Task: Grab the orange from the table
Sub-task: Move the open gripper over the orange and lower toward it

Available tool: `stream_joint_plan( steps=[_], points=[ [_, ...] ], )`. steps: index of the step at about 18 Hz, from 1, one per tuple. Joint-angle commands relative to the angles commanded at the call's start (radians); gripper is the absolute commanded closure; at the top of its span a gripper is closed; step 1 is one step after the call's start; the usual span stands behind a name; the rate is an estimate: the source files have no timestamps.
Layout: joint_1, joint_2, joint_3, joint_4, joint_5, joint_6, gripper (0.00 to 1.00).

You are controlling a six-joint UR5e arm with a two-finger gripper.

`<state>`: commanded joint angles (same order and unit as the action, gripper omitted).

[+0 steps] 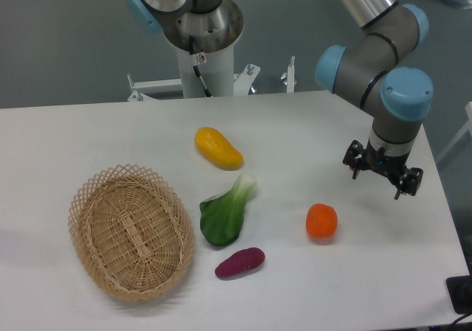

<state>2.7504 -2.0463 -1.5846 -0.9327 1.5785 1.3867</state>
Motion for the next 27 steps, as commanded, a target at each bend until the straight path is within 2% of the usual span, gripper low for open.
stream_joint_plan(
  steps=[7,17,21,27],
  points=[
    [-0.002,0.006,0.002,0.002,-0.002,0.000,0.00],
    [-0.020,0.023,-0.020,0.002,-0.003,-0.138,0.00],
    [-0.072,0.023,-0.043,0.000,0.000,-0.257,0.00],
    [-0.110,0.012,-0.075,-0.002,-0.002,-0.319,0.00]
  ],
)
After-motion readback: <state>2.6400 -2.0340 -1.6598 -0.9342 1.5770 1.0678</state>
